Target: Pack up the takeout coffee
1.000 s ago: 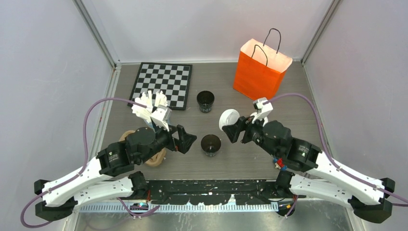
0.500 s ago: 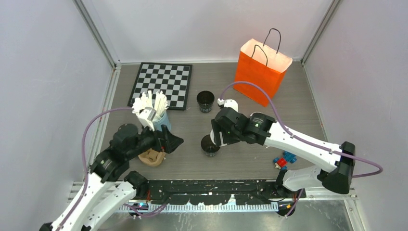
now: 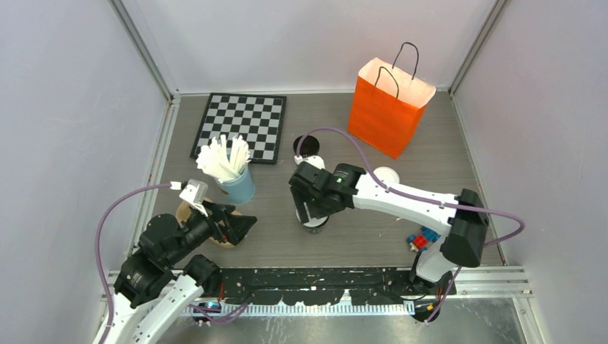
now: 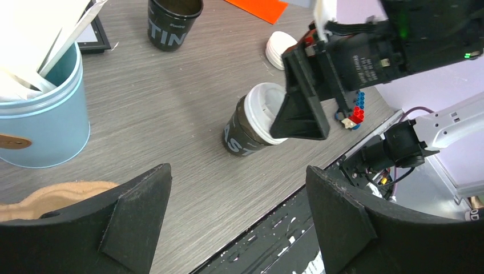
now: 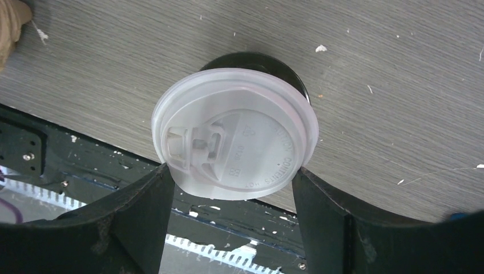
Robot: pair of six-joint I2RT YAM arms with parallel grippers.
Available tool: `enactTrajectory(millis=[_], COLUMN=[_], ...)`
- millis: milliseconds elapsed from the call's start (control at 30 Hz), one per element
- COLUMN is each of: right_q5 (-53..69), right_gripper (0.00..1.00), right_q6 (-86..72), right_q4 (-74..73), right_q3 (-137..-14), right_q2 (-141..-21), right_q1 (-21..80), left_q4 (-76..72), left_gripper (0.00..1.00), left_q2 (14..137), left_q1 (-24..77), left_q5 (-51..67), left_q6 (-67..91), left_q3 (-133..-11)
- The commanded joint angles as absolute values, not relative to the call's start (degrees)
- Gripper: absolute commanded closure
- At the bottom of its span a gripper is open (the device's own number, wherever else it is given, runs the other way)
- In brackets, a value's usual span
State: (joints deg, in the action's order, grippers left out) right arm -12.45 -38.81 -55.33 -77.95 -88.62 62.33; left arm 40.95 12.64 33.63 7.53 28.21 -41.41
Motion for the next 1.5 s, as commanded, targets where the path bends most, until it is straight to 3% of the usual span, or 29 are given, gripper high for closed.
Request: enactTrajectory(millis=[0,967,1467], right_q5=[-13.0,-14.1,-15.7], right_gripper=[0.29,0.20,0.23], right_q6=[-36.5,-35.5,-35.9], right_q4=[-58.5,-61.6,-62.4], right_q3=[-82.9,-85.8,-85.7], right_q2=[-92.2,-97.6,-94.1], right_q1=[62.7,62.6,62.6], left_q4=[40.6,41.6,41.5], left_gripper=[0.12,0.12,0.12], left_q2=[9.9,8.0,8.0], left_q1=[33.4,33.5,33.5], left_q5=[6.5,5.5,5.2], left_q6=[26.8,26.5,26.5], left_q3=[-41.1,-41.5,-41.5])
